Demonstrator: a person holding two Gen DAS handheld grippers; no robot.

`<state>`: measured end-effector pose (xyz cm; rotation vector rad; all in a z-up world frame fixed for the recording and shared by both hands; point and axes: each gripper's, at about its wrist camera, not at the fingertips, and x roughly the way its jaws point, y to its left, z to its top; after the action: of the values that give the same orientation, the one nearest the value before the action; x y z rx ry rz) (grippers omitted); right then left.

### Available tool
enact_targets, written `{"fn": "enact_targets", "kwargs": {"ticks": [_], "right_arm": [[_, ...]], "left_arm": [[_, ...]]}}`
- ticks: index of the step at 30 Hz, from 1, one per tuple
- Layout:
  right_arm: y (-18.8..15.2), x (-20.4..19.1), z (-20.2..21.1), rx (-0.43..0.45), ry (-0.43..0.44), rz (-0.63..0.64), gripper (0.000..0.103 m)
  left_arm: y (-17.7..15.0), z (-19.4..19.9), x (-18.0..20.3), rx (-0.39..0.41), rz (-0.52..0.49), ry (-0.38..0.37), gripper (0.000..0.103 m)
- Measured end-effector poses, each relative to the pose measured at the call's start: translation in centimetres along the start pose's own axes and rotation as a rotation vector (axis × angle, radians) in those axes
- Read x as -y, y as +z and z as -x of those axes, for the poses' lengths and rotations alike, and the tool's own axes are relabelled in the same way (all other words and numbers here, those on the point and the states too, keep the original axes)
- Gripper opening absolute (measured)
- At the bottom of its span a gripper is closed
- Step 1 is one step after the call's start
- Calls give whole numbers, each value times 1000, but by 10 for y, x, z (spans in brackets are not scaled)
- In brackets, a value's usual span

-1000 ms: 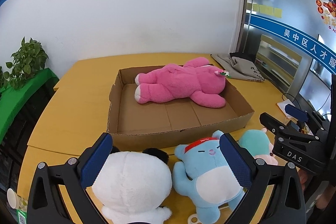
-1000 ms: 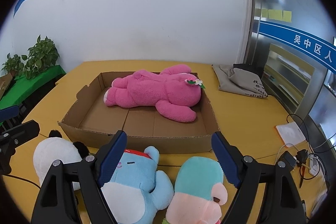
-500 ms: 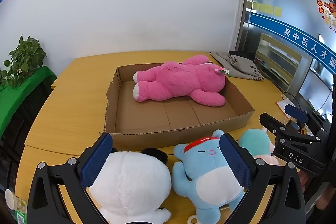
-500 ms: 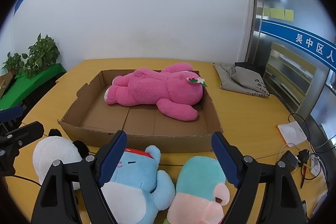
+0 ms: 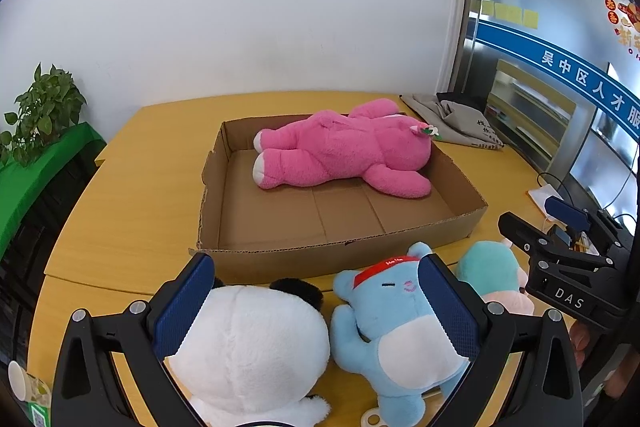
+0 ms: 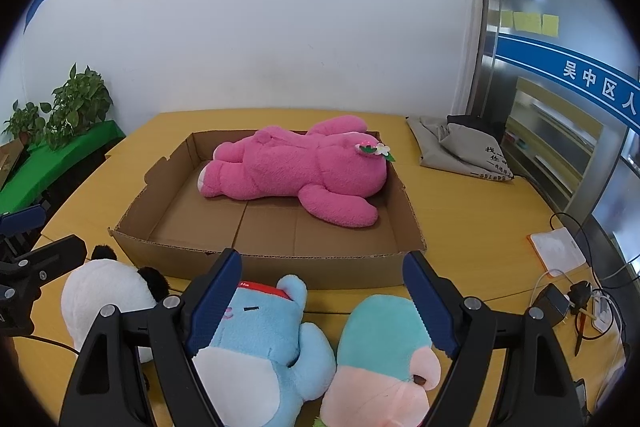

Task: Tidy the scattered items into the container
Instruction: 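Withdraw both grippers from the box toward the white panda, then close both grippers on the white panda's sides and lift it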

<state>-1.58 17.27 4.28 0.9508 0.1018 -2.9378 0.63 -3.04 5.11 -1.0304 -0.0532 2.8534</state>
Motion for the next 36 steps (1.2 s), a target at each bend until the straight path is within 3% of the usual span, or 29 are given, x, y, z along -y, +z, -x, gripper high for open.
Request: {"fn": "enact_targets", "kwargs": {"ticks": [17, 24, 29, 36], "right_arm": [[-1, -8, -2, -4, 6, 9, 83], [-4, -23, -3, -8, 33, 35, 83], [-20, -61, -6, -56, 181, 46, 83], [-74, -163, -25, -186, 426, 189, 83]], "left_arm": [[-3, -3, -8, -16, 5, -5, 103], [-13, -4, -28, -45, 3, -25, 103], [-30, -6, -69, -102, 32, -23, 103], [-48, -45, -113, -231, 84, -118, 103]]}}
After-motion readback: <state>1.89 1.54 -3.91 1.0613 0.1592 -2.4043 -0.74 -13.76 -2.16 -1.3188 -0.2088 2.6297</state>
